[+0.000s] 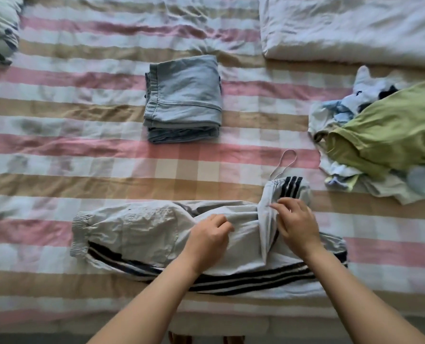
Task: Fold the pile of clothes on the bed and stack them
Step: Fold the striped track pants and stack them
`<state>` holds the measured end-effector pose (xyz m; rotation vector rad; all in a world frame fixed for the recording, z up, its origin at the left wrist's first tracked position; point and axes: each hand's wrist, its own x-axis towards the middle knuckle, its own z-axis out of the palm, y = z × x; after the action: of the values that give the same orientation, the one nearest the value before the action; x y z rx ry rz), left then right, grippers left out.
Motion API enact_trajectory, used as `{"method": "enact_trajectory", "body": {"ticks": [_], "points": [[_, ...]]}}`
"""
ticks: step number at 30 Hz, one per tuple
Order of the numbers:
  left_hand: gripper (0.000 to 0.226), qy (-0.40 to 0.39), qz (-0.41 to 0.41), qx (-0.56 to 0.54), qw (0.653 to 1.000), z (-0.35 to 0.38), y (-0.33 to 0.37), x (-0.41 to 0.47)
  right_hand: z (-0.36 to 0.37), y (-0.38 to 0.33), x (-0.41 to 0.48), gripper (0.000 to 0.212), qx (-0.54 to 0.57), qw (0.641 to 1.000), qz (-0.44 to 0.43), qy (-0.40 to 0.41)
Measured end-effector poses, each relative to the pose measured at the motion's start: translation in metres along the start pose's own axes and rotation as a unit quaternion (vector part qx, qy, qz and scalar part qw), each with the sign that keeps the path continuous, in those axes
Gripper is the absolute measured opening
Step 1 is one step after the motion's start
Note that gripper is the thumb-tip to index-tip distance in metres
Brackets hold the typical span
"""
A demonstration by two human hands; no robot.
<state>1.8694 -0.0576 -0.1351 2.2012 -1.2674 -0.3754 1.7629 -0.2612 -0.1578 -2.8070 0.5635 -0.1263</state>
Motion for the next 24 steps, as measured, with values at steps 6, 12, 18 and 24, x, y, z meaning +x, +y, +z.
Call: {"method": "enact_trajectory", "body": {"ticks": [6,12,18,24], "points": [[0.020,-0.057,-0.134,-0.049,0.988,0.077,0.035,0.058,0.008,0.039,0.060,0.051,-0.074,0.986,-0.083,-0.127],[0.061,-0.049,-0.224,-0.059,0.972,0.107,0.032,0.065,0.034,0.042,0.087,0.040,-0.185,0.920,-0.176,-0.296],[0.019,0.018,-0.184,-0.073,0.980,0.092,0.049,0.065,-0.007,0.057,0.065,0.019,-0.160,0.972,-0.148,-0.087],[0.012,-0.037,-0.002,-0.083,0.996,0.080,0.094,0.046,-0.041,0.095,-0.047,0.015,-0.110,0.978,-0.057,0.167]]}}
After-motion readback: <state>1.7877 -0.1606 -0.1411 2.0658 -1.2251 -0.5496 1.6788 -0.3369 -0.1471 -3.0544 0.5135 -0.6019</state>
